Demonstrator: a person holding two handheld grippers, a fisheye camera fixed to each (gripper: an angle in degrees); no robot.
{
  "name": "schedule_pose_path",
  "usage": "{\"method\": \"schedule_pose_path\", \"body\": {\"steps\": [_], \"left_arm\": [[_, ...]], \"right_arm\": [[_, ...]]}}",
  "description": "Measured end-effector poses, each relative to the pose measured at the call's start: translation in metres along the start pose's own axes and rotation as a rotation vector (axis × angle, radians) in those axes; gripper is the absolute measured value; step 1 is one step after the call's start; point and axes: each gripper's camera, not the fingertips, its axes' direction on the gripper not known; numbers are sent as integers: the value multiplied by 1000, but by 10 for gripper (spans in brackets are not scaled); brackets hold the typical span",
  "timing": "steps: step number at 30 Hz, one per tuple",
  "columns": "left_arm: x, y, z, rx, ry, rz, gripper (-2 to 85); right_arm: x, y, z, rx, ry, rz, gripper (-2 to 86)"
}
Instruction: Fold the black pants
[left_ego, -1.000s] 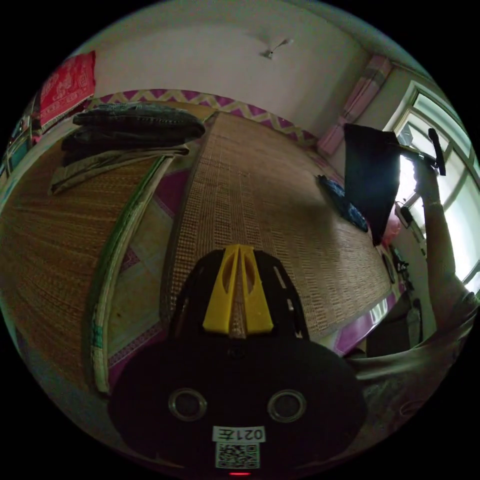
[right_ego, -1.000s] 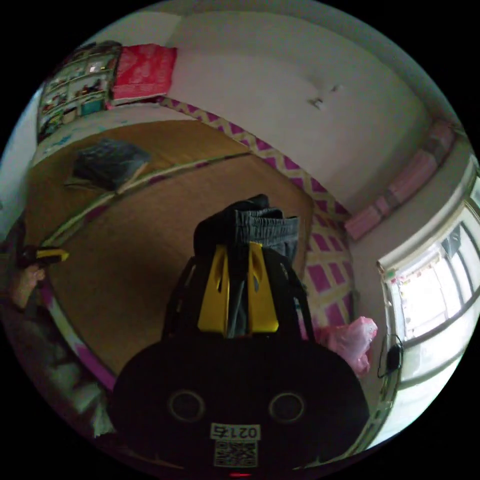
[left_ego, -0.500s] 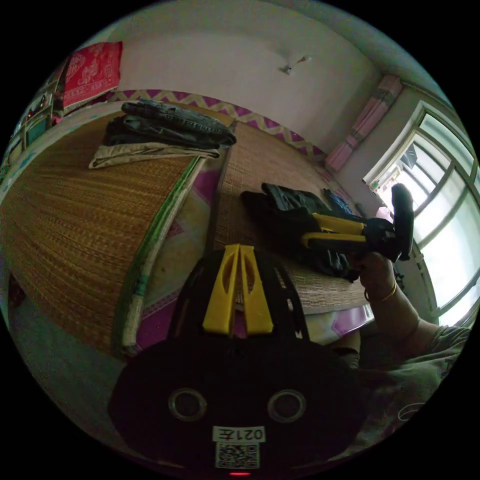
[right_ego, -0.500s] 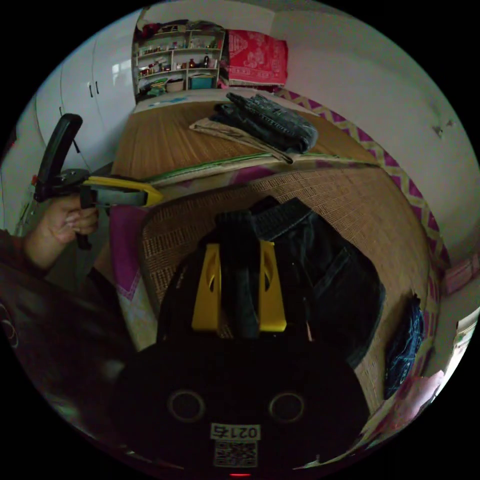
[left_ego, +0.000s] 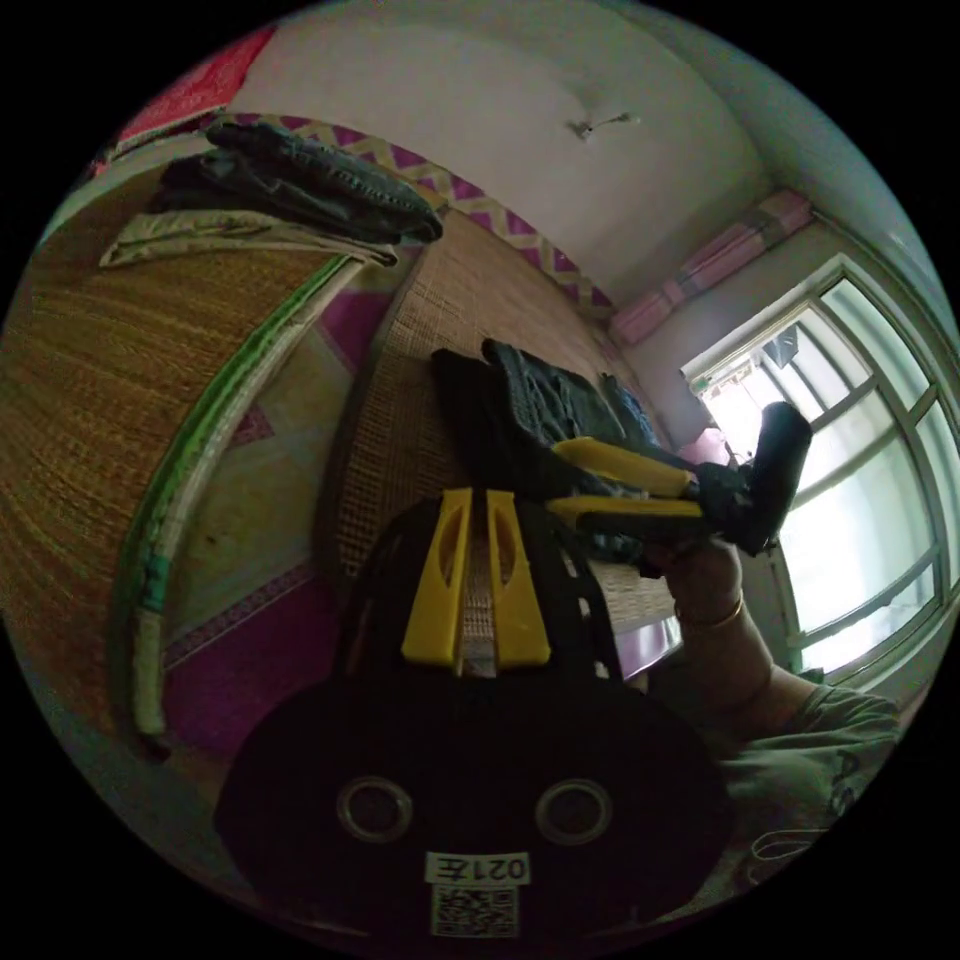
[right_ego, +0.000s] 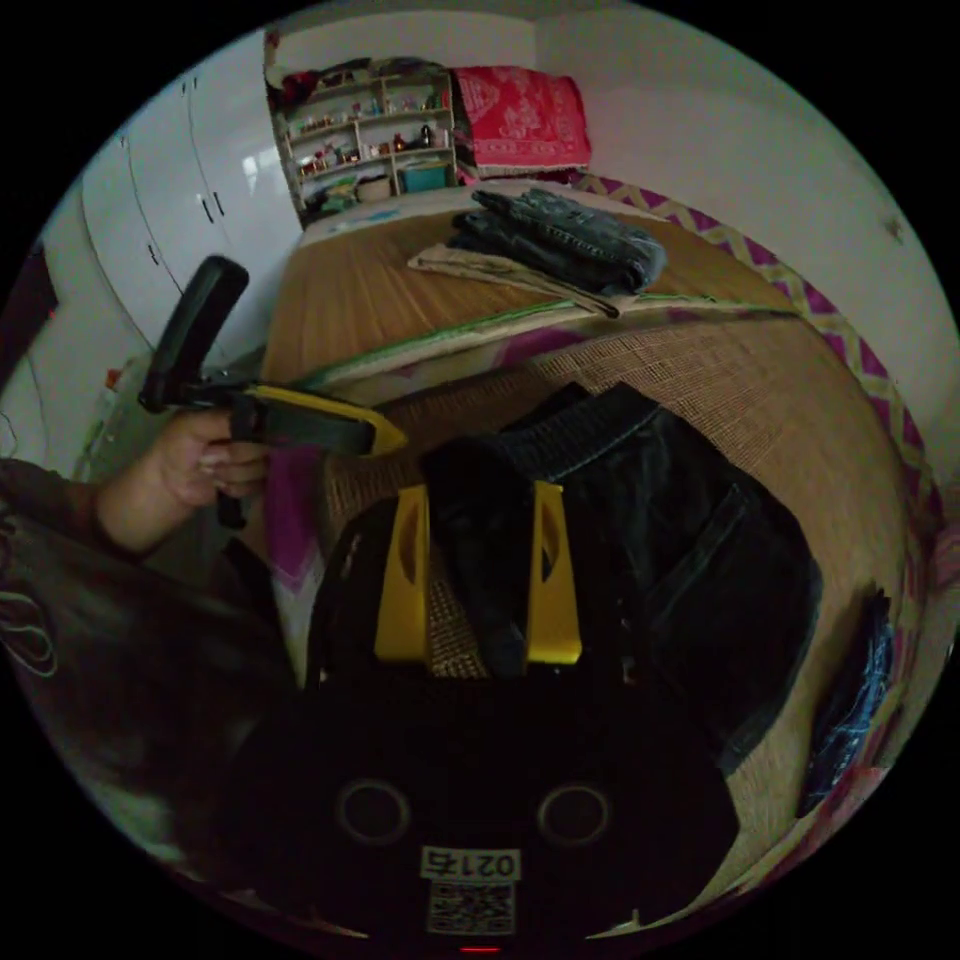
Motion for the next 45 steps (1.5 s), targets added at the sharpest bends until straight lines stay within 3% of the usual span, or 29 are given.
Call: {"method": "schedule_pose_path", "body": {"steps": [5, 11, 12, 16, 21, 24, 28, 33, 38, 41, 45], "left_arm": [[-6, -3, 10, -2, -17, -21, -8], [6, -11, 20, -16, -59, 36, 9], [8, -16, 26, -24, -51, 50, 50], [12, -38, 54, -112, 19, 113, 121], [-2, -64, 84, -194, 120, 17, 94], [-11, -77, 94, -227, 166, -33, 68], [-9, -95, 102, -252, 154, 16, 41], [11, -123, 103, -304, 50, 186, 37], [21, -131, 109, -329, -14, 273, 43], [34, -123, 98, -271, -46, 338, 50], [78, -99, 63, -81, -164, 439, 37]], "right_arm": [[11, 20, 6, 6, 47, 11, 93], [130, 101, -84, 376, -233, 357, 48], [157, 126, -111, 453, -244, 415, 47], [243, 244, -218, 660, -139, 621, 48], [316, 418, -311, 820, 22, 915, 48], [355, 521, -310, 760, 67, 1155, 47], [386, 624, -242, 622, -75, 1420, 46], [363, 643, -256, 783, -177, 1357, 46], [338, 636, -266, 687, -119, 1297, 49], [343, 639, -246, 531, -81, 1312, 67], [308, 624, -287, 599, 139, 1228, 100]]}}
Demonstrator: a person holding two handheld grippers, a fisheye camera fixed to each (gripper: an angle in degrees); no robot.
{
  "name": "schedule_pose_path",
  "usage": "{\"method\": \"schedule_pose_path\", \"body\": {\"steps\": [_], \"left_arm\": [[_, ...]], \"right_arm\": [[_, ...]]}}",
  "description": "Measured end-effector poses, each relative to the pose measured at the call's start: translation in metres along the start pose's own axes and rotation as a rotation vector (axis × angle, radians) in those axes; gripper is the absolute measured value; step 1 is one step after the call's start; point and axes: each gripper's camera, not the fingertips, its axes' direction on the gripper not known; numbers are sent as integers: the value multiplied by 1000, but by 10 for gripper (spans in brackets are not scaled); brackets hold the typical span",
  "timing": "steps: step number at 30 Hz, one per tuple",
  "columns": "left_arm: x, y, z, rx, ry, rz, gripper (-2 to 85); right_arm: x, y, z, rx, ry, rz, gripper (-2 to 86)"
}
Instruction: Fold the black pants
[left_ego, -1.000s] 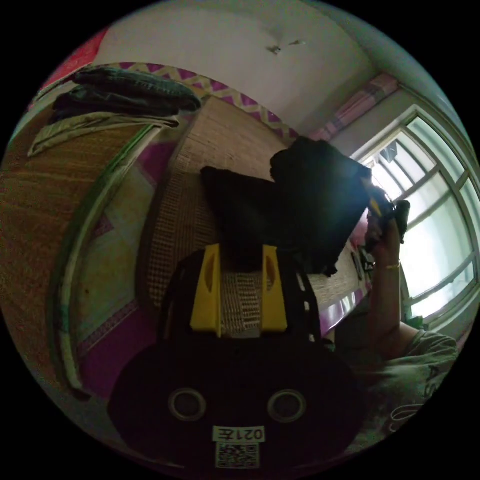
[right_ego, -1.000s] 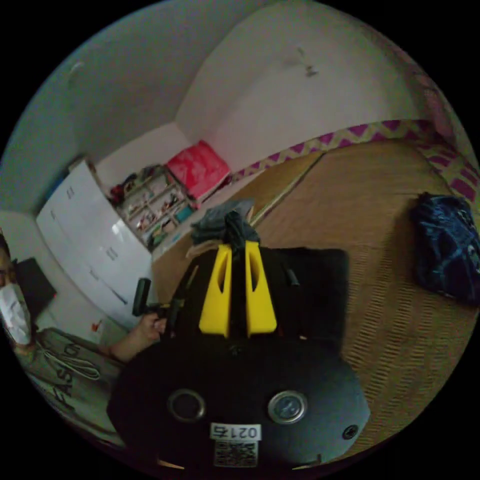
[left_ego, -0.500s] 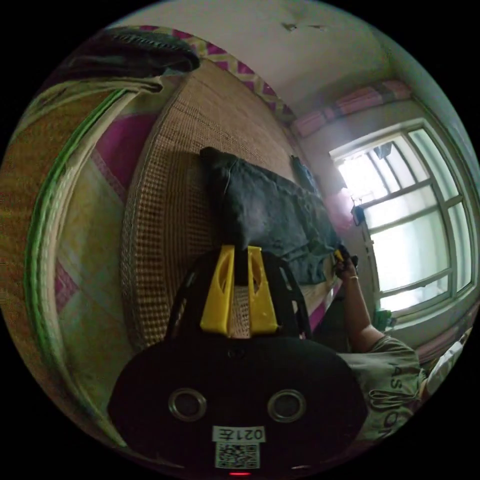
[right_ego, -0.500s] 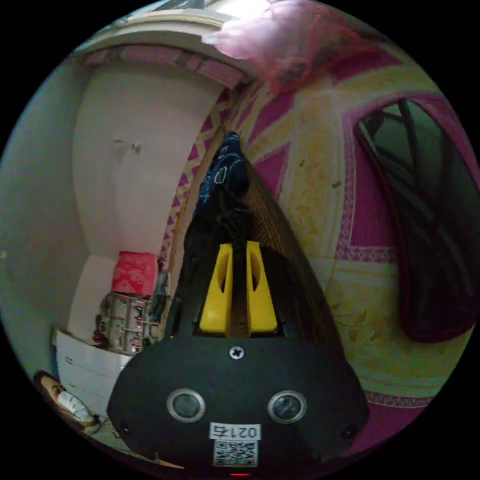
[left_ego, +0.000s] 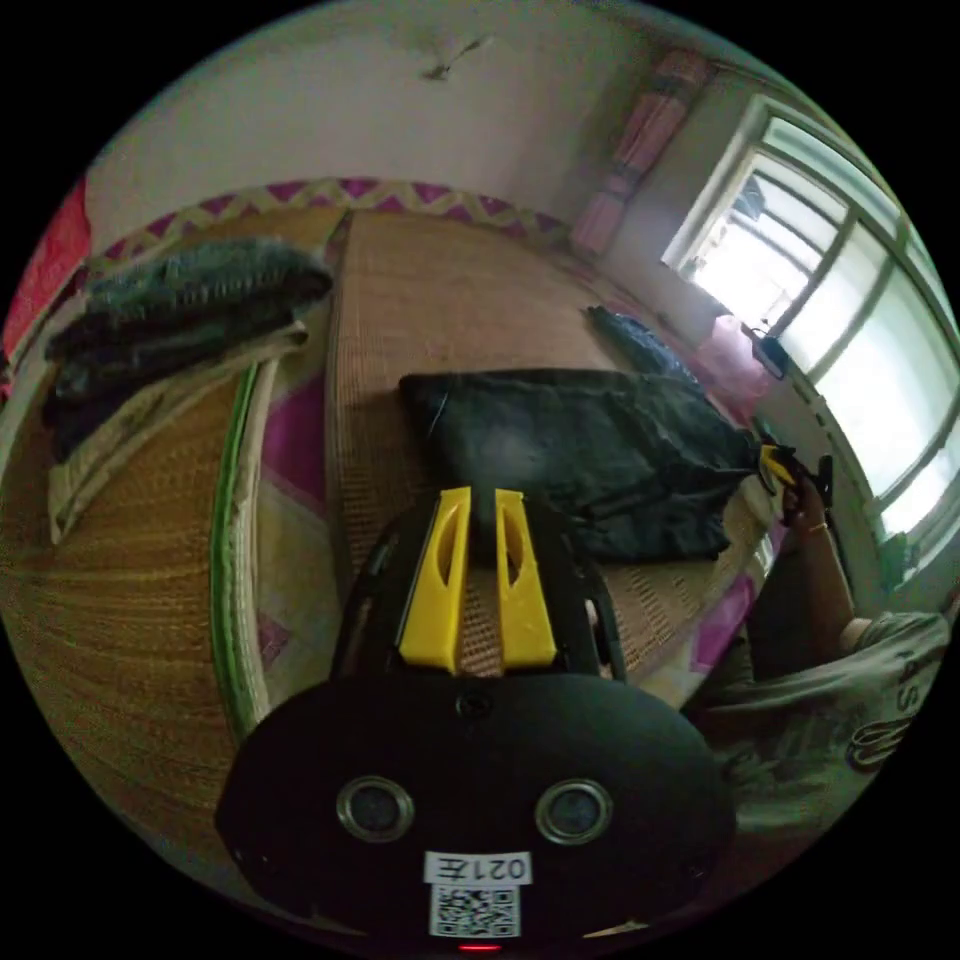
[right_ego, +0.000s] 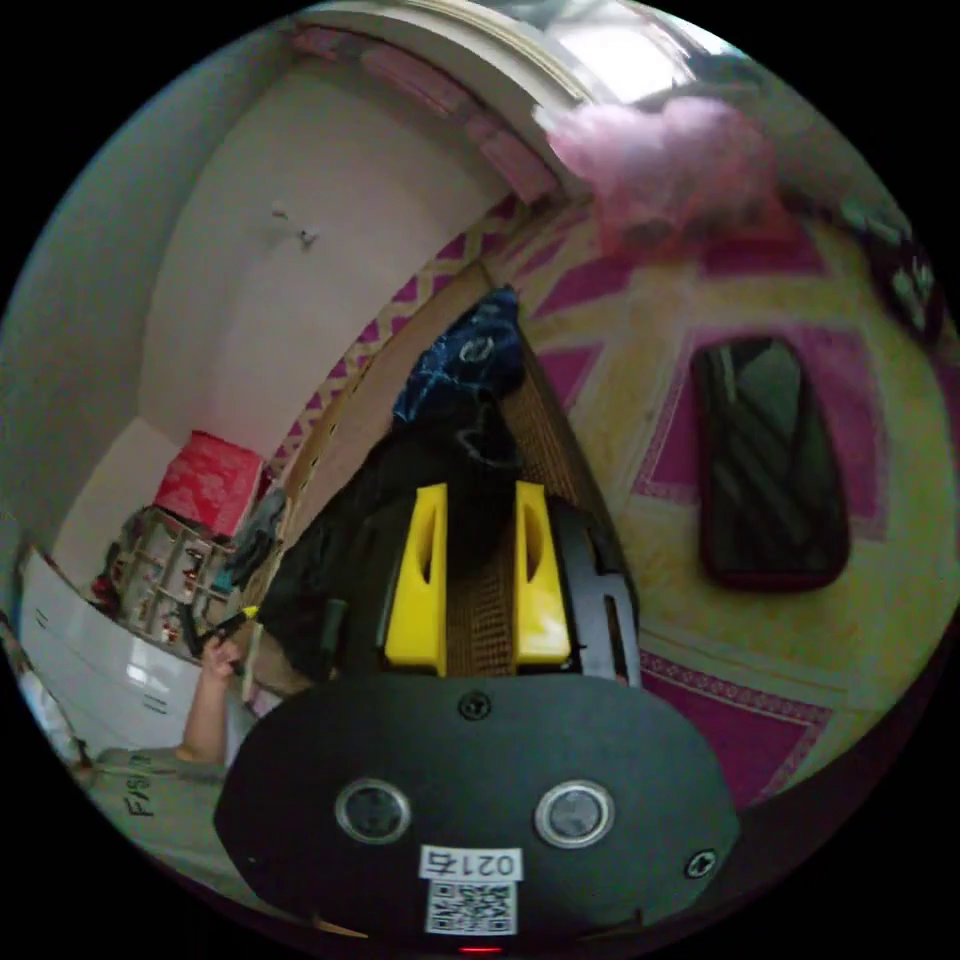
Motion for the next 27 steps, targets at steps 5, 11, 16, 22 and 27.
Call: {"method": "schedule_pose_path", "body": {"steps": [5, 11, 16, 22, 27], "left_arm": [[77, -14, 13, 27, 122, 164, 38], [136, -32, 61, -13, 149, 235, 43], [180, -40, 88, -43, 144, 396, 82], [197, -42, 109, -95, -46, 472, 47], [157, -54, 87, -38, 58, 322, -5]], "right_arm": [[-104, 4, 29, -70, 126, -357, 92], [-123, 3, 117, -216, 464, -475, 61], [-122, 6, 114, -216, 401, -406, 60], [-137, 17, 115, -207, 440, -429, 59], [-141, 19, 112, -209, 425, -417, 60]]}}
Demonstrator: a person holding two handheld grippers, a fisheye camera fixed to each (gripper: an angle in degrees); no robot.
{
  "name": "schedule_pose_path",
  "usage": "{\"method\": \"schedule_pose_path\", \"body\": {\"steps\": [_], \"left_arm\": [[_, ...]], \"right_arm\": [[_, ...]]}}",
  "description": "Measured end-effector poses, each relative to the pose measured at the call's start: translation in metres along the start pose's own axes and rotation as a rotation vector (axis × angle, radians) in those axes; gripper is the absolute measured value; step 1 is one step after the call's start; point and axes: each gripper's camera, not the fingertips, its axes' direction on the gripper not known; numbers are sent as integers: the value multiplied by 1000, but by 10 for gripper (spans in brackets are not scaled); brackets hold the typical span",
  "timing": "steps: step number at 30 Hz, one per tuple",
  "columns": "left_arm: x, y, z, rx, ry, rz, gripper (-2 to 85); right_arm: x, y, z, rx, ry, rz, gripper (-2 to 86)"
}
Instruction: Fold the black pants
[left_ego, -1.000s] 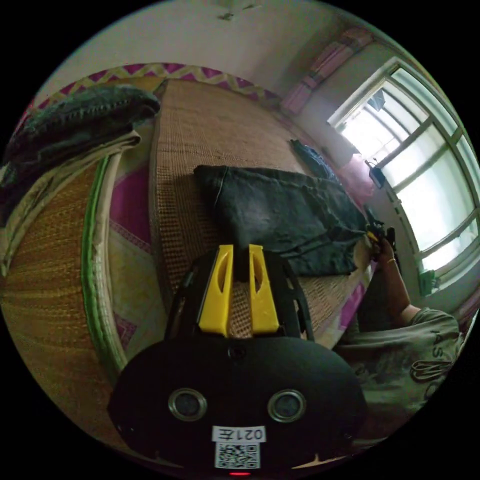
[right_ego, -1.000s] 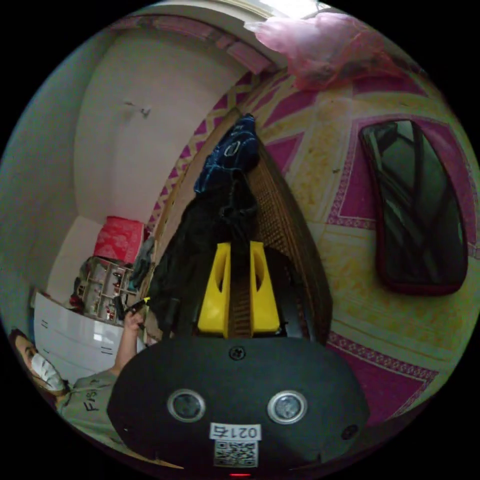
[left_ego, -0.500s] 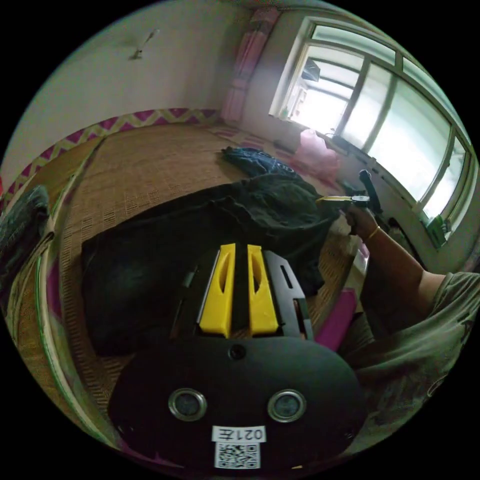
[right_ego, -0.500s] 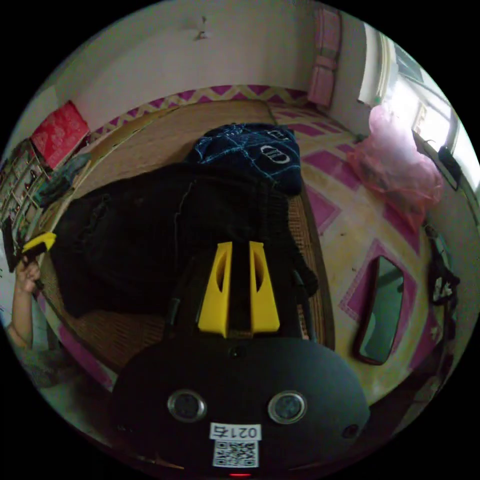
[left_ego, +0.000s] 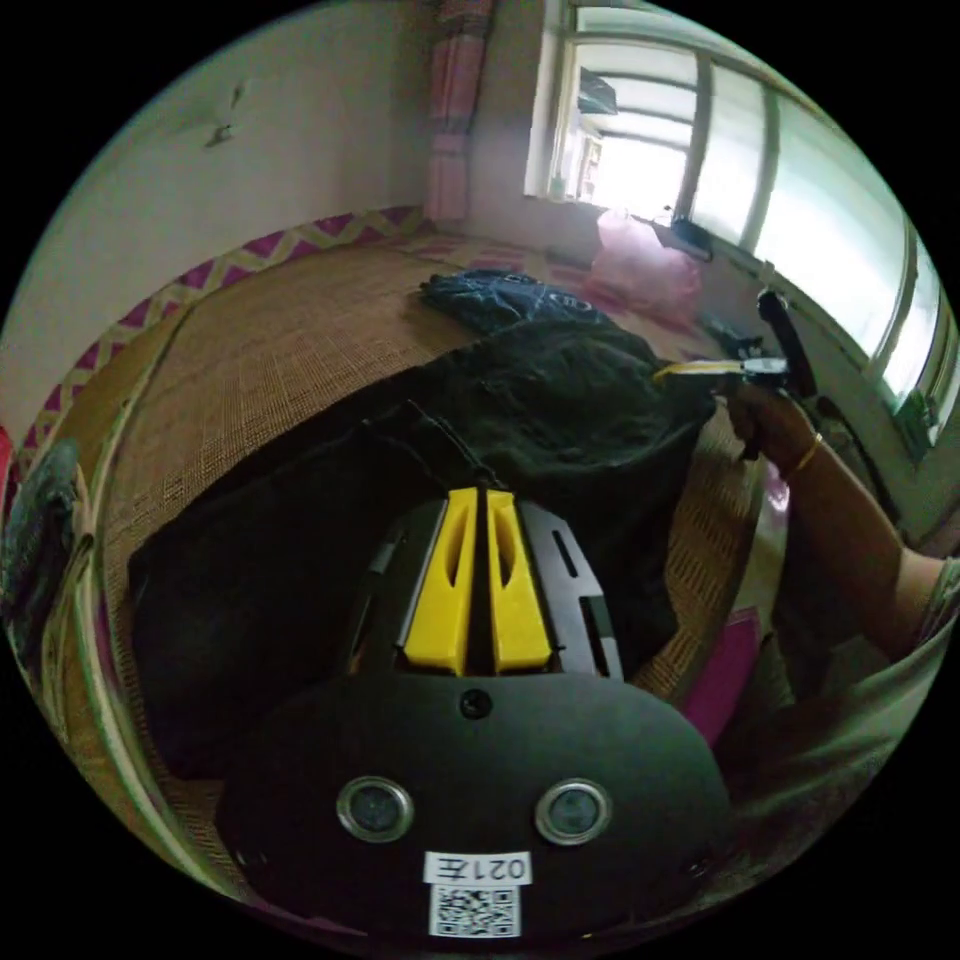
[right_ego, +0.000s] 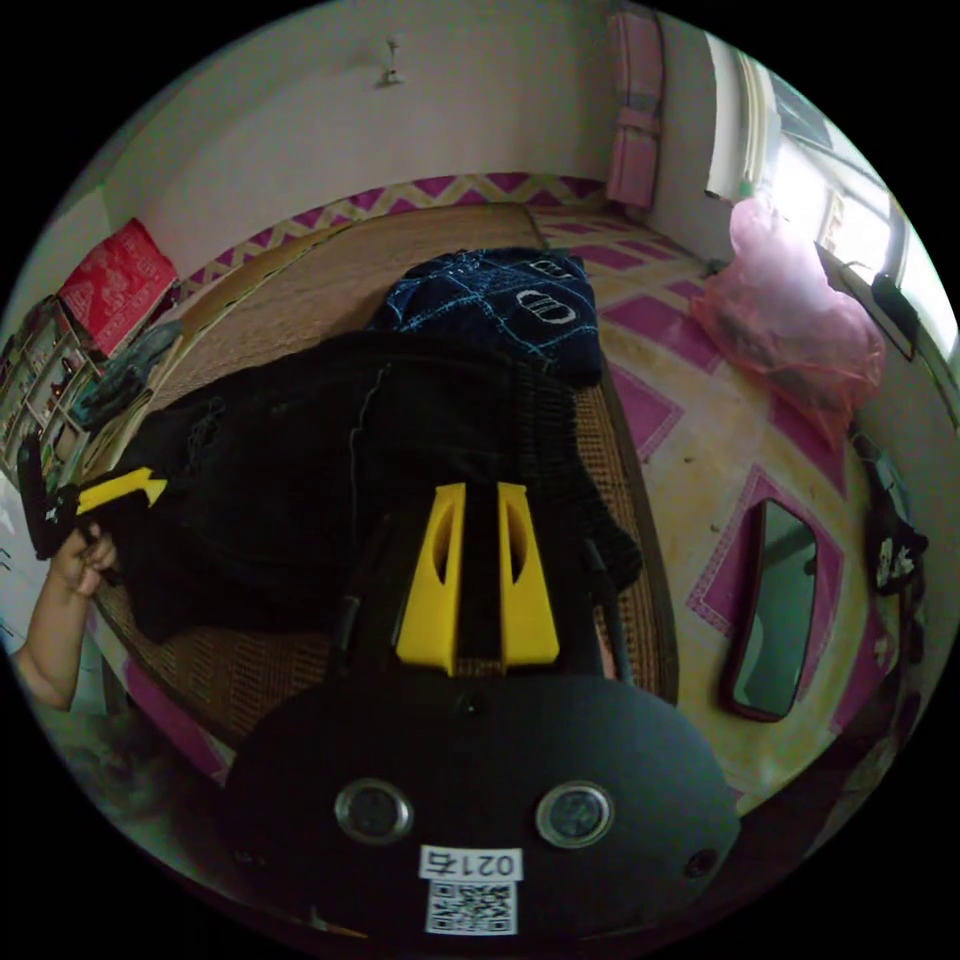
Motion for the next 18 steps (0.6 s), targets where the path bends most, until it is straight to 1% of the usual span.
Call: {"method": "schedule_pose_path", "body": {"steps": [2, 5, 7, 8, 10, 11, 13, 14, 16, 17, 18], "left_arm": [[-20, 5, -25, 72, 36, -29, -8], [-69, 22, -97, 216, 32, -103, -9], [-124, 51, -167, 325, -37, -207, -10], [-140, 60, -185, 349, -58, -238, -10], [-206, 105, -248, 409, -156, -390, -10], [-221, 117, -260, 416, -186, -427, -10], [-282, 169, -301, 434, -315, -592, -10], [-295, 182, -307, 431, -347, -630, -10], [-346, 231, -318, 373, -447, -778, -10], [-358, 242, -316, 339, -438, -804, -10], [-382, 263, -305, 266, -363, -874, -10]], "right_arm": [[1, 0, -2, -2, -18, 9, 60], [3, 1, -4, -4, -45, 22, 59], [3, 2, -6, -6, -60, 30, 59], [3, 2, -7, -6, -62, 31, 59], [2, 2, -9, -7, -69, 38, 59], [1, 2, -10, -7, -71, 39, 59], [-1, 2, -13, -7, -73, 41, 60], [-1, 2, -13, -8, -73, 41, 60], [-3, 2, -16, -9, -78, 45, 60], [-3, 2, -16, -9, -80, 47, 60], [-3, 2, -17, -8, -83, 53, 59]]}}
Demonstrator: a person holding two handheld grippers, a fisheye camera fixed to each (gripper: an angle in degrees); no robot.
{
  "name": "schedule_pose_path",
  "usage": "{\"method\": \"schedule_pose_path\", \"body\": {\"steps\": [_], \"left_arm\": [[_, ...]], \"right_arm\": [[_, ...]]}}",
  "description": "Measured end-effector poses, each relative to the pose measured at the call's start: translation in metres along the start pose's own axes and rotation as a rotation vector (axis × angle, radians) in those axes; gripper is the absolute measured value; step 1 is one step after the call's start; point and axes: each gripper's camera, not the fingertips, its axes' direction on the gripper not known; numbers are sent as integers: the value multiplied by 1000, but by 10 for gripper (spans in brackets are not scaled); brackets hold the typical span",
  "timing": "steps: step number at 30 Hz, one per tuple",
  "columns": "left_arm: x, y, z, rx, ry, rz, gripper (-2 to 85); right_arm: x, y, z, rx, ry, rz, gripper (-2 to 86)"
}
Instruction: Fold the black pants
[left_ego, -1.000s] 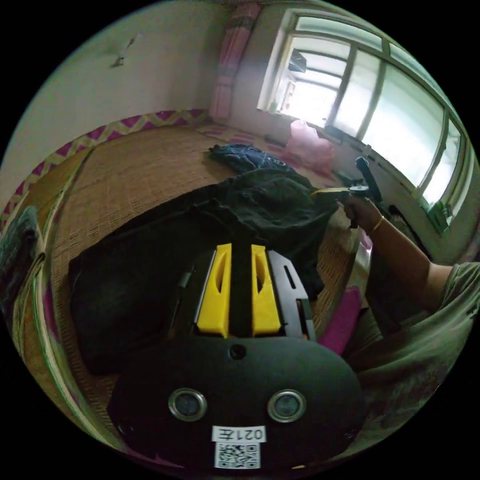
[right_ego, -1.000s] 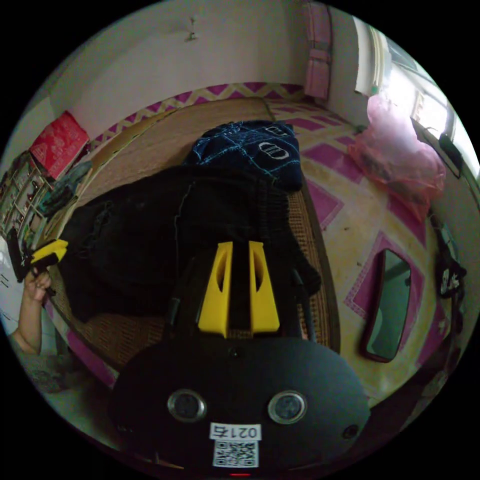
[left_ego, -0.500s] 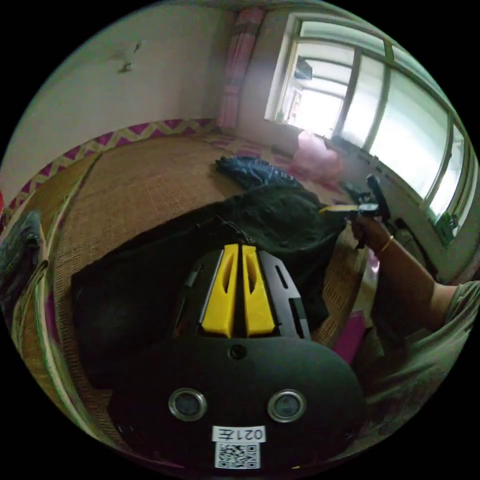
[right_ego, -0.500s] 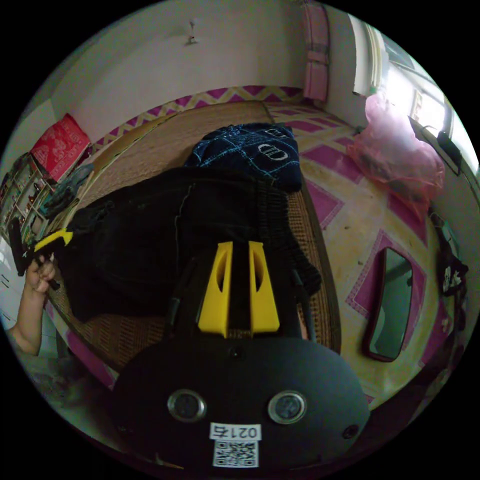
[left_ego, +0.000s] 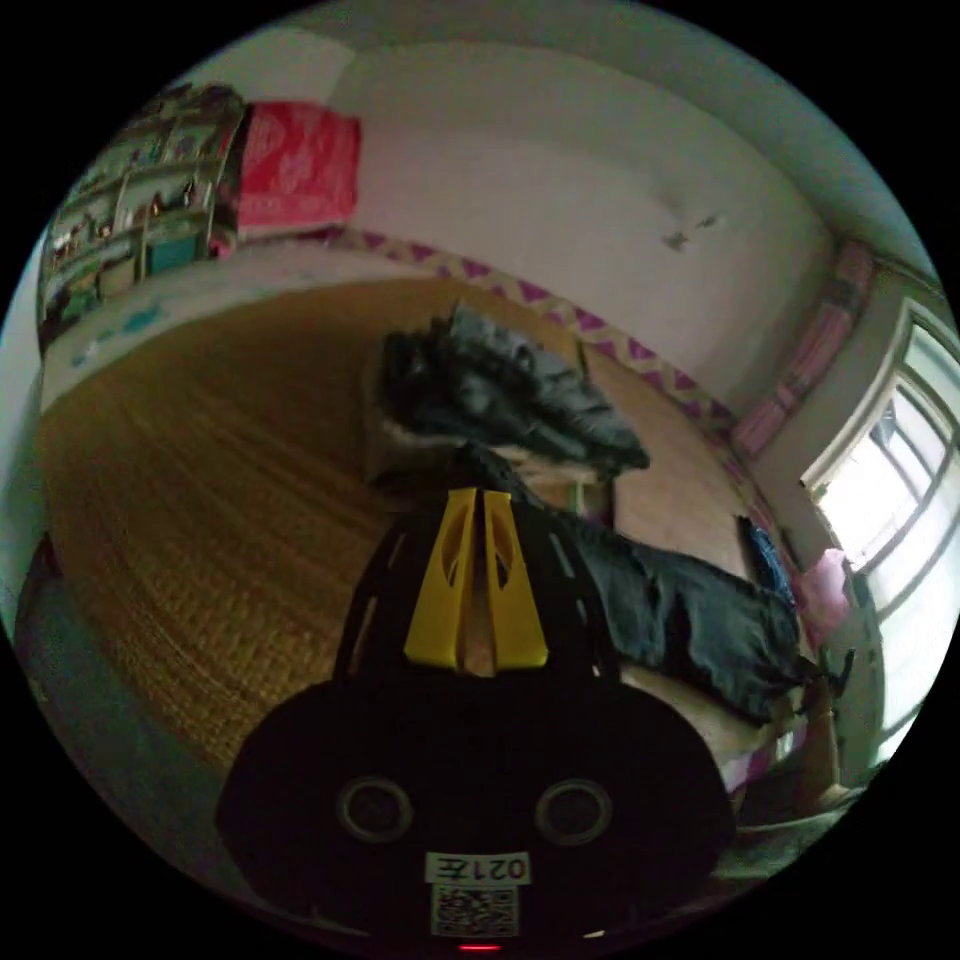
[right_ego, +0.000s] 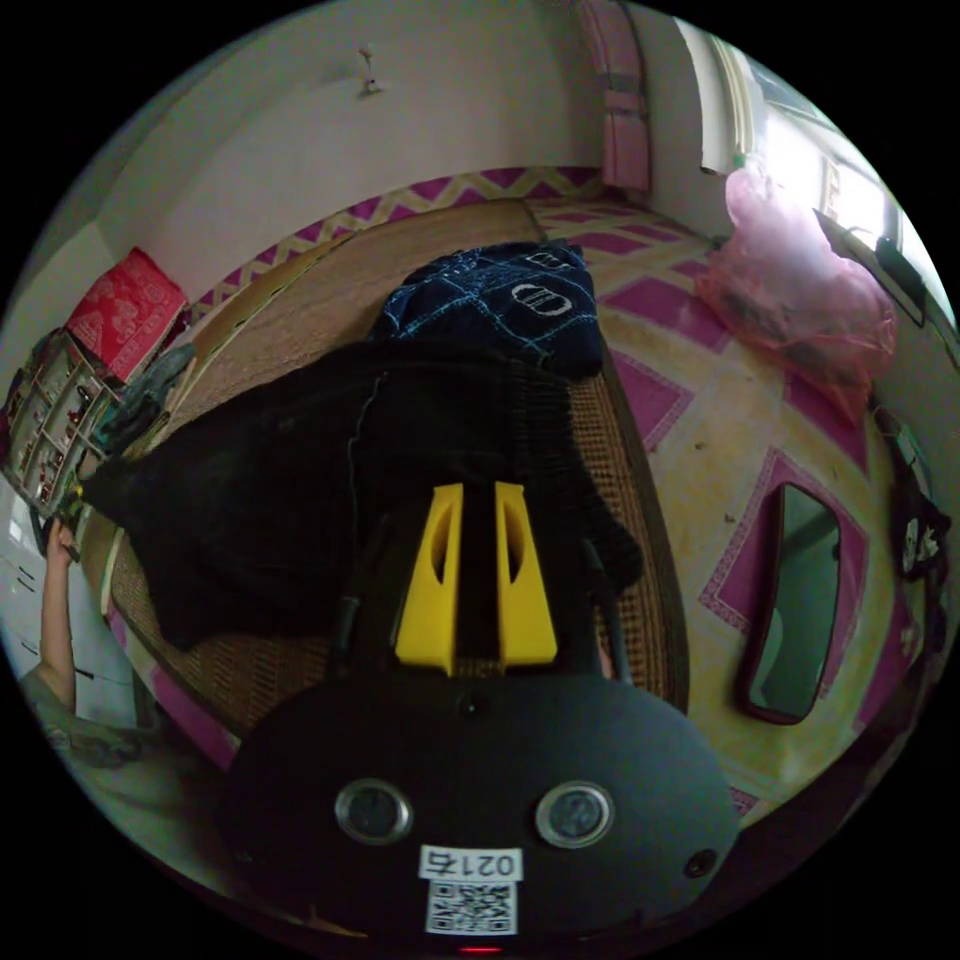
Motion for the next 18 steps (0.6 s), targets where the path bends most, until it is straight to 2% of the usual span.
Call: {"method": "schedule_pose_path", "body": {"steps": [3, 4, 6, 8, 10, 12, 18], "left_arm": [[-39, 14, 28, -75, -25, -52, -9], [-50, 13, 27, -82, 21, -101, -9], [-60, 14, 11, 19, 65, -120, -9], [-60, 14, -11, 129, 35, -109, -8], [-35, 10, -27, 194, 45, 51, -6], [-2, 2, -15, 128, 95, 212, 1], [104, -12, 67, -84, 137, 662, 72]], "right_arm": [[-1, -1, -2, -3, -12, 17, 58], [-3, -1, -4, -3, -13, 19, 55], [-6, -2, -8, -10, -12, 14, 48], [-14, -6, -24, 12, -12, -32, 44], [-36, -14, -55, 139, 4, -151, 54], [-60, -25, -64, 196, -2, -300, 61], [-123, -86, -13, 26, 142, -729, 75]]}}
